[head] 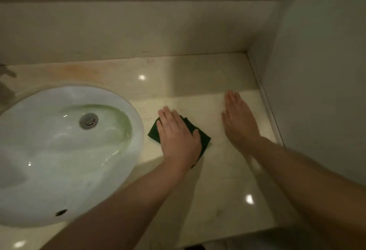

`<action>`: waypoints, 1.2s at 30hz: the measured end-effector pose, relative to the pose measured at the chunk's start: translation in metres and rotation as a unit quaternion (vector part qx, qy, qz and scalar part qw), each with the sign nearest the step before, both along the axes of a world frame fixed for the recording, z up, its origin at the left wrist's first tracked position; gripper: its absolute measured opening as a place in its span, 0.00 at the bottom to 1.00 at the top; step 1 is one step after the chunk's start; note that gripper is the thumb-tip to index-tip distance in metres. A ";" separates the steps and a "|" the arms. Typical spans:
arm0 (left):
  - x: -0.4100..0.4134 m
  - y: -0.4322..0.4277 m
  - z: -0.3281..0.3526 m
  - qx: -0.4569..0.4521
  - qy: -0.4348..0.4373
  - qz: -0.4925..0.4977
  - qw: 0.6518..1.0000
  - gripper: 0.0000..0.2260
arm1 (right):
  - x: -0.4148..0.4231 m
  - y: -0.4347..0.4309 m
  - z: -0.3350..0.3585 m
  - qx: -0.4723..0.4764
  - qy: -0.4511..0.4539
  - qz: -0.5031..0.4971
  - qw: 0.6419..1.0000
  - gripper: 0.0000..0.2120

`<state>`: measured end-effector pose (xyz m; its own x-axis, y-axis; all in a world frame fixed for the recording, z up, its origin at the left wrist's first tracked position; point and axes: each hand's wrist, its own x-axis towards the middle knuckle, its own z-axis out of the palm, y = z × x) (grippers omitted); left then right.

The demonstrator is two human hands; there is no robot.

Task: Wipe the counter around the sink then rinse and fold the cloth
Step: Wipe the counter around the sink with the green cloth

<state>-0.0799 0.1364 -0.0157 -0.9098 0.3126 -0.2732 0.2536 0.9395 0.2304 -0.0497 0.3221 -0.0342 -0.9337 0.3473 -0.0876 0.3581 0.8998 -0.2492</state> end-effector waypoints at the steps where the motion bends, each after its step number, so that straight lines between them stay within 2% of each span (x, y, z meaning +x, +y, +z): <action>1: -0.005 0.009 -0.005 -0.011 0.011 0.003 1.000 0.38 | 0.001 0.004 -0.007 0.024 -0.001 0.020 1.000 0.27; 7: 0.001 0.050 -0.010 -0.020 0.018 -0.041 0.999 0.37 | -0.002 0.010 -0.013 0.049 -0.003 0.040 0.998 0.27; 12: 0.091 0.060 -0.011 -0.008 0.004 -0.169 0.986 0.37 | -0.004 0.011 -0.013 0.034 -0.018 0.050 0.998 0.28; 16: 0.126 0.018 -0.008 0.003 0.017 -0.288 0.958 0.38 | 0.004 0.006 -0.009 0.029 -0.022 0.052 0.998 0.28; 18: 0.115 -0.029 -0.009 0.002 0.041 -0.283 0.958 0.38 | 0.010 0.002 -0.006 0.034 -0.025 0.049 0.998 0.29; 23: 0.072 -0.136 -0.007 -0.080 0.072 -0.176 0.978 0.37 | 0.033 -0.013 -0.003 0.041 -0.035 0.045 0.998 0.31; 26: 0.078 -0.124 -0.007 -0.078 0.082 -0.152 0.982 0.35 | 0.052 -0.028 -0.001 0.039 -0.047 0.040 0.997 0.30; 29: 0.104 -0.093 -0.005 -0.054 0.084 -0.180 0.979 0.31 | 0.070 -0.041 -0.002 0.034 -0.066 0.051 0.996 0.30; 33: 0.144 -0.041 0.002 -0.019 0.043 -0.226 0.973 0.28 | 0.086 -0.042 -0.006 0.030 -0.077 0.075 0.994 0.29; 36: 0.159 -0.032 -0.003 -0.013 0.022 -0.215 0.976 0.29 | 0.096 -0.042 -0.009 0.033 -0.065 0.074 0.995 0.29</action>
<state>0.0786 0.1044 -0.0189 -0.7063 0.6620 -0.2509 0.6354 0.7490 0.1877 0.0458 0.2796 -0.0434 -0.9571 0.2157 -0.1933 0.2458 0.9579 -0.1484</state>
